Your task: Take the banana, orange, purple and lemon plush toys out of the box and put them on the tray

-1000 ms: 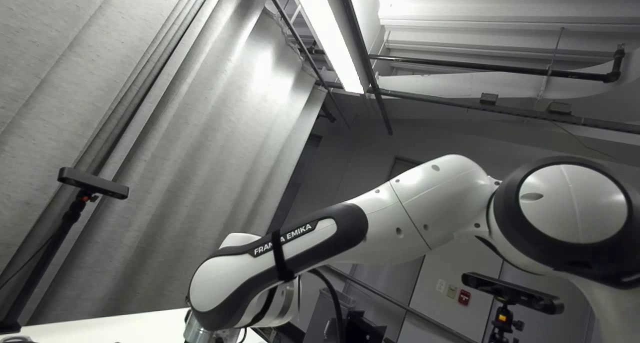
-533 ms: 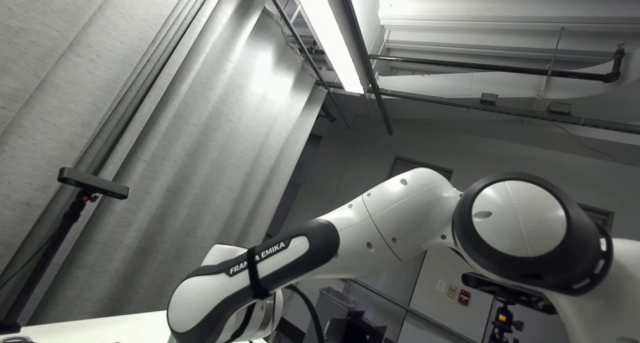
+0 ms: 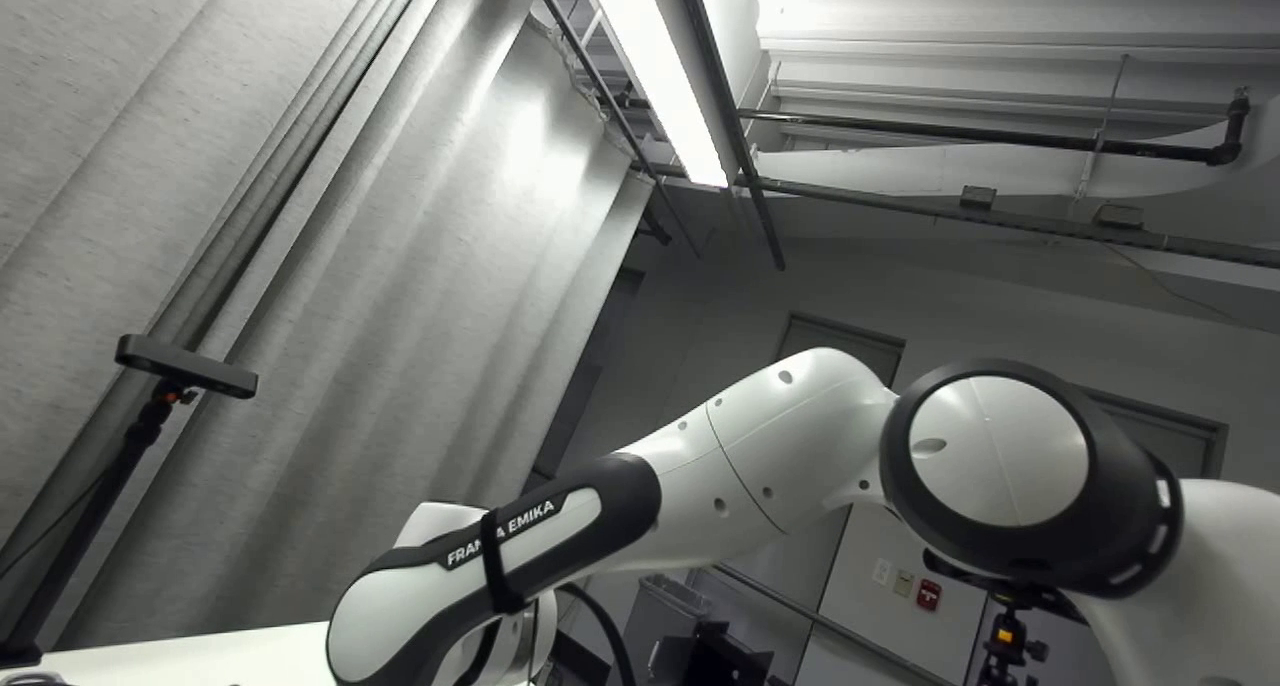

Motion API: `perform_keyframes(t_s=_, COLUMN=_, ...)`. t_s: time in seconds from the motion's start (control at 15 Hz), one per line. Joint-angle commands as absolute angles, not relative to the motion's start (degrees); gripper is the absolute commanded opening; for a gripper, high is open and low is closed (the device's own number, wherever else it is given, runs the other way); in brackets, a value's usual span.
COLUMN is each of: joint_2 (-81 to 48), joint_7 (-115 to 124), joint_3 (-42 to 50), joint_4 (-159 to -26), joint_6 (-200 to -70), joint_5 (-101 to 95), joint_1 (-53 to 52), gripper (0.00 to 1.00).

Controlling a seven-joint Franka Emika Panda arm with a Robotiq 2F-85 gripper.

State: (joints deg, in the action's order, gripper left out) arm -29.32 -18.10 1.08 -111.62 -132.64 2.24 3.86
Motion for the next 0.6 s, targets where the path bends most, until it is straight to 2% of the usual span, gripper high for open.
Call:
perform_keyframes(t_s=0.0, joint_2=-29.88, joint_7=-15.77, joint_3=1.34, joint_4=-111.31, joint_6=-133.09, joint_5=0.35, joint_1=4.51, gripper=0.66)
perform_keyframes(t_s=0.33, joint_2=-29.17, joint_7=-15.28, joint_3=1.61, joint_4=-111.73, joint_6=-132.93, joint_5=-0.24, joint_1=4.52, gripper=0.27)
perform_keyframes(t_s=0.53, joint_2=-27.06, joint_7=-15.24, joint_3=1.64, joint_4=-112.97, joint_6=-132.64, joint_5=-1.26, joint_1=4.13, gripper=0.07)
